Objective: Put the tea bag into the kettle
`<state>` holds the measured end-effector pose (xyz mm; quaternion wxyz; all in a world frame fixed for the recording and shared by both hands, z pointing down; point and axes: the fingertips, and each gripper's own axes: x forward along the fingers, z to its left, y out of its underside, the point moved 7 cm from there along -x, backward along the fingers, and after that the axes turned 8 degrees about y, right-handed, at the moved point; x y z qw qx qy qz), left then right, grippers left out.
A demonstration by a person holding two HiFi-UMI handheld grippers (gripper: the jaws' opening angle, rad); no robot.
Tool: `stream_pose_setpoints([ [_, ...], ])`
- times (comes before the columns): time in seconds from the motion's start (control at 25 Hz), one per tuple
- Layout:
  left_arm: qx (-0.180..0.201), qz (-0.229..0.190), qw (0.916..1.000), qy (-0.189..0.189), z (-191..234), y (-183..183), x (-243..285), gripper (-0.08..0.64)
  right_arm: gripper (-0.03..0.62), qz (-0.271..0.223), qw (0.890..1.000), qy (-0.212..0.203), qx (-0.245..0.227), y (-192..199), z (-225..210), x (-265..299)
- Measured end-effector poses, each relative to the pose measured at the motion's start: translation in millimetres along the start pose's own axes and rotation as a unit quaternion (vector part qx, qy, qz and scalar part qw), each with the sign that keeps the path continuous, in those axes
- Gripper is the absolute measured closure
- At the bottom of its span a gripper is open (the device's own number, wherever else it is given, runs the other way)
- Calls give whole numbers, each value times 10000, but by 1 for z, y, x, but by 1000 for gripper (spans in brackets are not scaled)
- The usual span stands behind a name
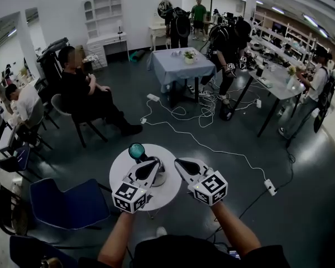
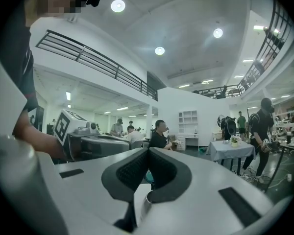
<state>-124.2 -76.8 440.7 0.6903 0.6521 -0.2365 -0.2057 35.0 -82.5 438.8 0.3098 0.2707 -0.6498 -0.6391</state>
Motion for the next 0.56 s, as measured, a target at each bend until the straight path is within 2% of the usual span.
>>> stream_pose_setpoints([
  [0.56, -115, 12, 9998, -129, -83, 2, -16, 545, 574, -22, 9999, -100, 36, 3, 19, -77],
])
